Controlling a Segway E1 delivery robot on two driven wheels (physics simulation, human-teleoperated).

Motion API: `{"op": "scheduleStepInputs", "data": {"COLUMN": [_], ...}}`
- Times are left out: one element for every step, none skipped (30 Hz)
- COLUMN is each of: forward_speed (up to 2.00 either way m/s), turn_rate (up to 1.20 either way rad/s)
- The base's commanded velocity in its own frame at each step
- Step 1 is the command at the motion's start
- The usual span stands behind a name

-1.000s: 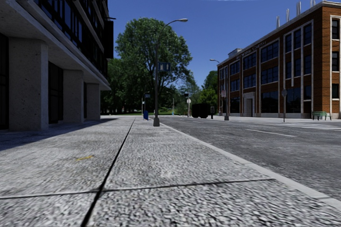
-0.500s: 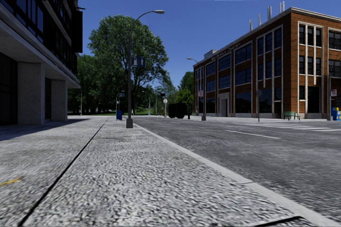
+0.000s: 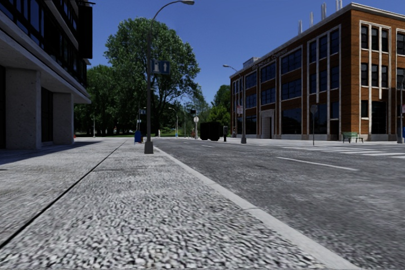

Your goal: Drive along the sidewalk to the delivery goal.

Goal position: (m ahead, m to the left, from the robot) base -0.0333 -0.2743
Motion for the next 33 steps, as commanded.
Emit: {"op": "scheduleStepInputs", "data": {"forward_speed": [0.47, 0.26, 0.26, 0.0, 0.0, 0.0, 0.0, 0.0, 0.0, 0.0, 0.0, 0.0, 0.0, 0.0, 0.0, 0.0, 0.0, 0.0, 0.0, 0.0, 0.0, 0.0, 0.0, 0.0, 0.0, 0.0, 0.0, 0.0, 0.0, 0.0, 0.0, 0.0, 0.0], "turn_rate": [0.0, 0.0, 0.0, 0.0, 0.0, 0.0, 0.0, 0.0, 0.0, 0.0, 0.0, 0.0, 0.0, 0.0, 0.0, 0.0, 0.0, 0.0, 0.0, 0.0, 0.0, 0.0, 0.0, 0.0, 0.0, 0.0, 0.0, 0.0, 0.0, 0.0, 0.0, 0.0, 0.0]}}
